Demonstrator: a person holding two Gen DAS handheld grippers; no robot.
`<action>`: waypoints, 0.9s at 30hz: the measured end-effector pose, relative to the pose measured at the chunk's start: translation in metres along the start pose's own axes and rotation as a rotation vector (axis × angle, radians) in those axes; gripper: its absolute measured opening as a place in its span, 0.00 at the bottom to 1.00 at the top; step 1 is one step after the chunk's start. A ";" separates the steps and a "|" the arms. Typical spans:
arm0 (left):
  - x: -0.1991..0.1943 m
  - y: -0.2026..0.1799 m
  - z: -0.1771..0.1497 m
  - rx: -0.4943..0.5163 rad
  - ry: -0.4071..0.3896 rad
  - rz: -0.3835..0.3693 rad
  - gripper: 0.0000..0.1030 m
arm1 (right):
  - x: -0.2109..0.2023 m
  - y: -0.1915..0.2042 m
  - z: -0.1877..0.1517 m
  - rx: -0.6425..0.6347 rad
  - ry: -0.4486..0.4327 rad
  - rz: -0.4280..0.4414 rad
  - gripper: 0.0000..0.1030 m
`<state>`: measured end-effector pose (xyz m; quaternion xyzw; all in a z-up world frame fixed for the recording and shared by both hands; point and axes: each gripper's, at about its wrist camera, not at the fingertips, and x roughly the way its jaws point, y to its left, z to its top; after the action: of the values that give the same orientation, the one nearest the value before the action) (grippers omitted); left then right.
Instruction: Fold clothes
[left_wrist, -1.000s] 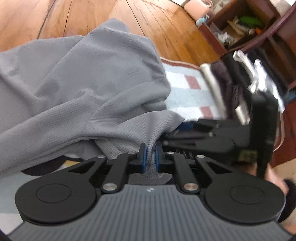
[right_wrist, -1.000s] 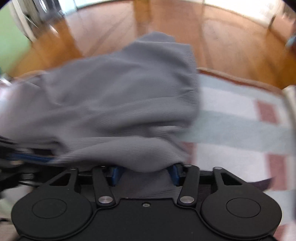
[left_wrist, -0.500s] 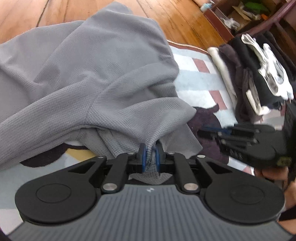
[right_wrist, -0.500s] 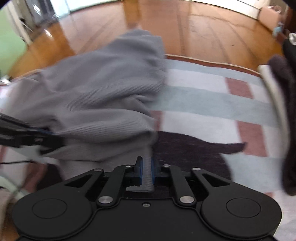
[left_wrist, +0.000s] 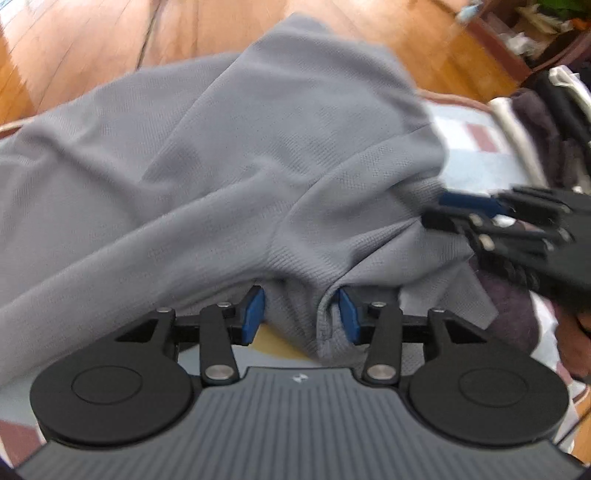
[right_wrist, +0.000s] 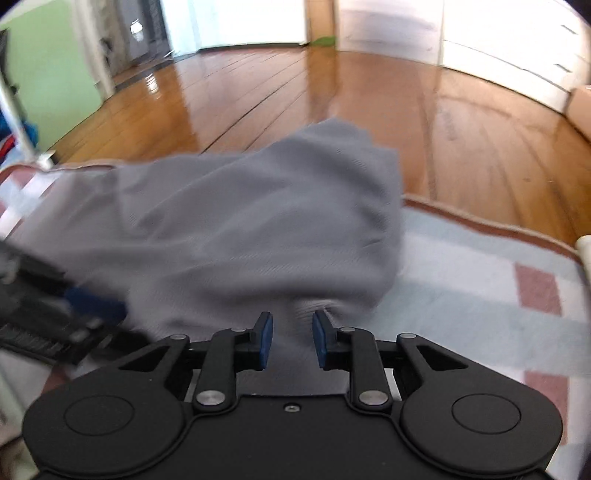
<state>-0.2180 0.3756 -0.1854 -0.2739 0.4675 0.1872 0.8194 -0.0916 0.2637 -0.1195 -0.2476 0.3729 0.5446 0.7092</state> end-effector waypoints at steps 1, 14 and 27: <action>0.001 -0.003 0.001 0.016 -0.003 -0.015 0.49 | -0.001 -0.003 0.002 0.002 -0.006 -0.011 0.27; 0.020 0.033 0.007 -0.265 0.009 -0.291 0.10 | -0.029 0.000 -0.044 -0.005 0.075 0.078 0.44; 0.037 0.070 0.010 -0.485 0.039 -0.385 0.09 | -0.003 0.016 -0.031 -0.200 0.021 -0.120 0.40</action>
<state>-0.2325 0.4379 -0.2330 -0.5483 0.3643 0.1295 0.7415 -0.1153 0.2430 -0.1352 -0.3449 0.3087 0.5331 0.7082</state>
